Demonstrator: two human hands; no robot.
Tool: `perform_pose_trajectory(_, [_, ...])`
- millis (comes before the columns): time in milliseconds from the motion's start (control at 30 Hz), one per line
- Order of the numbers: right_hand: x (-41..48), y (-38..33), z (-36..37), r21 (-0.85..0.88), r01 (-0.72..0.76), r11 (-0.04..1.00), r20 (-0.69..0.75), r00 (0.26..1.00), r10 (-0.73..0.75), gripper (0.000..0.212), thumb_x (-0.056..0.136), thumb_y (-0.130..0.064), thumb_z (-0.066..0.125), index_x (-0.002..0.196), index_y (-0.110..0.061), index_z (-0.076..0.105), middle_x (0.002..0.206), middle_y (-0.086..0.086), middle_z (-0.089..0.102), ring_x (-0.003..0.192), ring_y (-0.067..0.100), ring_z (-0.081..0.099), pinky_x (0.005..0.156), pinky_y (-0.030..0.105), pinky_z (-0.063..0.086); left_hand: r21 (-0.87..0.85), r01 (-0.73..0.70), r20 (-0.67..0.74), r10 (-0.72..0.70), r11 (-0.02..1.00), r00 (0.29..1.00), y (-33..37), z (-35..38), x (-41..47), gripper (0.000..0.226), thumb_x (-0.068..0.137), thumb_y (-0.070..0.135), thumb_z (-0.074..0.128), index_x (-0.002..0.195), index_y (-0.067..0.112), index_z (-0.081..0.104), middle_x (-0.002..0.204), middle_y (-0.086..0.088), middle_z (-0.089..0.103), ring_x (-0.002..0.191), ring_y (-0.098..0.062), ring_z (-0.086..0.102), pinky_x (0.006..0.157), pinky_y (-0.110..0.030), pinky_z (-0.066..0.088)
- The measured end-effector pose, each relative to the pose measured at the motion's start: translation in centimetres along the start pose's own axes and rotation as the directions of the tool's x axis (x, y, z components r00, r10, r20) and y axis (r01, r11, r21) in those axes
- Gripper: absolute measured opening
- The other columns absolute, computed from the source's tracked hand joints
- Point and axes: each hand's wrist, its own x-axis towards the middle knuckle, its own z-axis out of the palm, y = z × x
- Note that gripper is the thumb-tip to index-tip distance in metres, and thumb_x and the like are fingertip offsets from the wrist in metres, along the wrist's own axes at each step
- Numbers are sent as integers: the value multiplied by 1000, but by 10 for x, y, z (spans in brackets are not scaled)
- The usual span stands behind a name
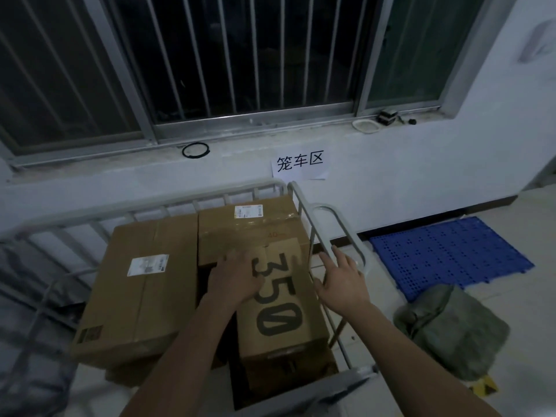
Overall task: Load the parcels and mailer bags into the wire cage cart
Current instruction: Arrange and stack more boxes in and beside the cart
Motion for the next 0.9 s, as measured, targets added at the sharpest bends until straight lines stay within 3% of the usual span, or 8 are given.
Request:
perform_pose_trajectory(200, [10, 74, -26, 13, 82, 997, -18, 996, -82, 66, 97, -50, 48, 156, -29, 26, 166, 5, 13, 150, 29, 17, 116, 52, 32, -25, 53, -59, -54, 998, 997, 80, 23, -6, 61, 88, 43, 65, 142, 28, 41, 141, -5, 45, 127, -27, 46, 99, -45, 49])
perform_pose_trajectory(300, [8, 113, -36, 35, 125, 992, -14, 992, -124, 66, 97, -51, 48, 155, -28, 27, 166, 4, 14, 150, 27, 17, 117, 49, 30, -3, 111, -60, -111, 994, 992, 127, 40, -12, 59, 94, 40, 60, 146, 23, 37, 145, -4, 43, 129, -26, 44, 97, -34, 44])
perform_pose_trajectory(467, [-5, 173, -44, 96, 168, 981, 41, 984, -173, 62, 96, -44, 51, 152, -29, 29, 165, 4, 14, 150, 28, 15, 117, 49, 31, 57, 149, -32, -147, 987, 989, 191, 68, -21, 68, 94, 44, 56, 151, 16, 31, 148, -13, 39, 134, -32, 41, 105, -44, 45])
perform_pose_trajectory(633, [-11, 207, -51, 92, 154, 984, 77, 984, -162, 65, 97, -44, 49, 155, -29, 24, 166, 5, 10, 151, 29, 12, 117, 50, 30, 37, 185, -22, -184, 982, 983, 221, 79, -22, 54, 92, 45, 58, 138, 20, 45, 145, -12, 42, 130, -30, 45, 102, -43, 47])
perform_pose_trajectory(900, [-2, 218, -54, 59, 127, 990, 66, 989, -131, 64, 96, -43, 49, 154, -26, 28, 165, 6, 11, 151, 30, 12, 117, 51, 31, 75, 142, -31, -140, 987, 990, 236, 81, -11, 42, 93, 40, 50, 126, 14, 49, 123, -12, 51, 116, -29, 52, 89, -37, 49])
